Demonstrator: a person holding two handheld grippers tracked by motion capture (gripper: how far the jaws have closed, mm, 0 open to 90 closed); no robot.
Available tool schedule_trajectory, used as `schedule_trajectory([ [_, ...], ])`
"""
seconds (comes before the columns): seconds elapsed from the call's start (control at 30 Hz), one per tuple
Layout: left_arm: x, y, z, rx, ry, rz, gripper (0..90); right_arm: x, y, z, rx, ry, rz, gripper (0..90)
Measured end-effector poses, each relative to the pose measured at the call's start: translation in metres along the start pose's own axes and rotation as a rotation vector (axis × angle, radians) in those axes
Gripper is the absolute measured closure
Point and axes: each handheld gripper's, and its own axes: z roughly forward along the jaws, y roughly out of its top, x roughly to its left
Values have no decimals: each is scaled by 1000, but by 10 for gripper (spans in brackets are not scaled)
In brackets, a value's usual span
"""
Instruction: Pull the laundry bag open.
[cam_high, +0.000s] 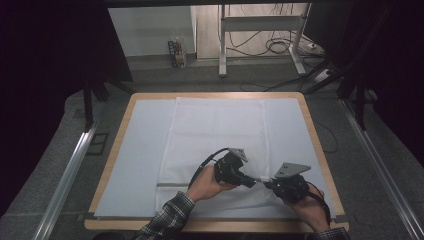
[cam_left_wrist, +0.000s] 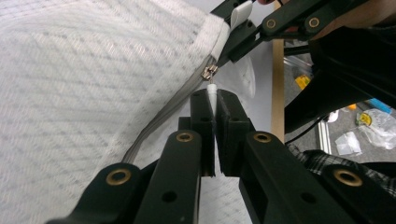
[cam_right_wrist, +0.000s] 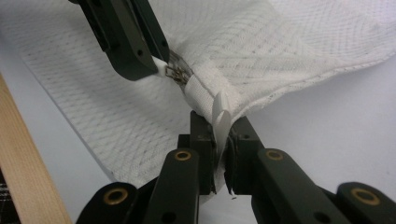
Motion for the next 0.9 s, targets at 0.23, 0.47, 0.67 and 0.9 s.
schedule_trajectory([
  [0.23,2,-3,-2,-10,-9,-15,876,0,-1,0,3,0,3,820],
  [0.47,1,-2,-2,-7,-9,-14,876,0,-1,0,5,1,1,820],
  [0.67,2,-4,-3,0,15,-9,876,0,-1,0,11,-13,-4,820],
  [0.9,5,-11,-12,-14,20,-31,876,-4,-3,-2,2,-9,12,821],
])
